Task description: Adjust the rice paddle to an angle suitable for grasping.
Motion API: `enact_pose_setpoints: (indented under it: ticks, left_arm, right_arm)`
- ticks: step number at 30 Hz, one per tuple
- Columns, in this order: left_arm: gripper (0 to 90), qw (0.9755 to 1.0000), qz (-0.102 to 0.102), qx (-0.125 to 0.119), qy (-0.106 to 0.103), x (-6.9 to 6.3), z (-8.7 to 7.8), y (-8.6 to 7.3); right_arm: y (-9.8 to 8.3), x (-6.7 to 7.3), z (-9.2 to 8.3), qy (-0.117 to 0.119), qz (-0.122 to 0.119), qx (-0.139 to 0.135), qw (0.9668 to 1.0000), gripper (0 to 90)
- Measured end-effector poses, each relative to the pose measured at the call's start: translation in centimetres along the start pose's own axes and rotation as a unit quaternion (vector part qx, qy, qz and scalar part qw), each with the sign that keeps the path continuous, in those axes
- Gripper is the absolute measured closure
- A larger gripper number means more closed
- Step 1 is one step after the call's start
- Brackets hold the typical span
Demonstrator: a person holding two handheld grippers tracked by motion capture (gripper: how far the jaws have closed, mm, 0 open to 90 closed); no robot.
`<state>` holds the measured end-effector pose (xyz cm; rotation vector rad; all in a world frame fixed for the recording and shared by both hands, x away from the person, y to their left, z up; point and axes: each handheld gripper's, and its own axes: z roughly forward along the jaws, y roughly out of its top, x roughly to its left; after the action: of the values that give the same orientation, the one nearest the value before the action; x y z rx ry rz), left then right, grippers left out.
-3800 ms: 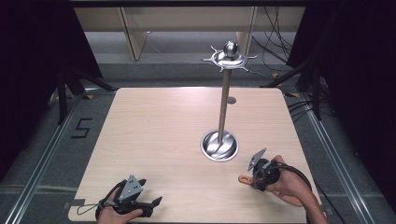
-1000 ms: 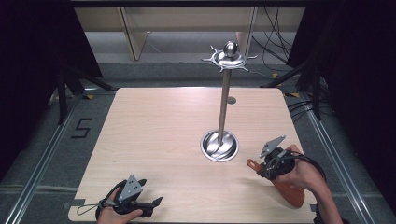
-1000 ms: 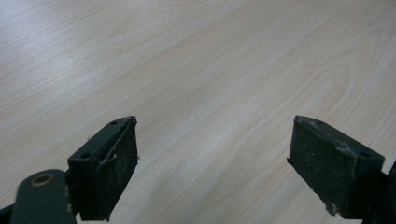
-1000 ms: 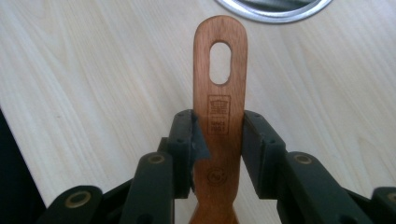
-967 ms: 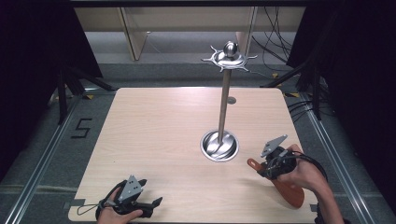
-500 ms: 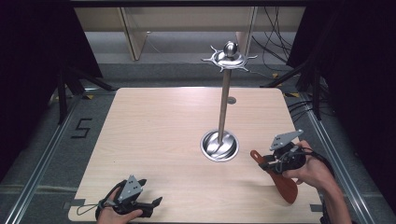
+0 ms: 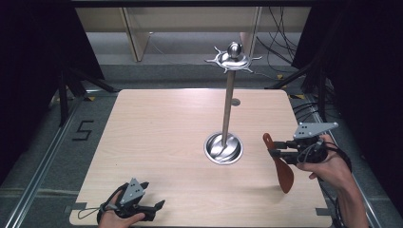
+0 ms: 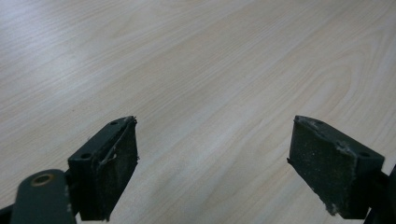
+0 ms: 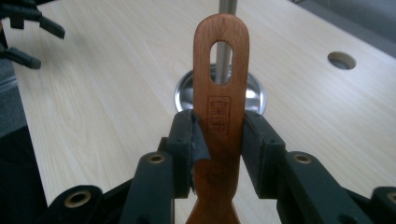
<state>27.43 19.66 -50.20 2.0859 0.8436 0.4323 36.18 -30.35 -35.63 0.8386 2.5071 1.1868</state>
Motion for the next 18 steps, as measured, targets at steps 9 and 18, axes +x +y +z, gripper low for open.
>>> enact_pose_setpoints:
  ticks: [9,18]
  left_arm:
    - [14.8,0.9999,-0.013,0.004,0.001,-0.1,0.0,0.0]
    - [14.8,1.0000,-0.005,-0.006,0.005,0.1,0.0,0.0]
  right_arm:
    - [0.8,-0.3,-0.9,-0.019,0.006,-0.060,0.9980,67.1]
    - [2.8,0.2,-2.2,-0.026,-0.008,-0.094,0.9952,67.1]
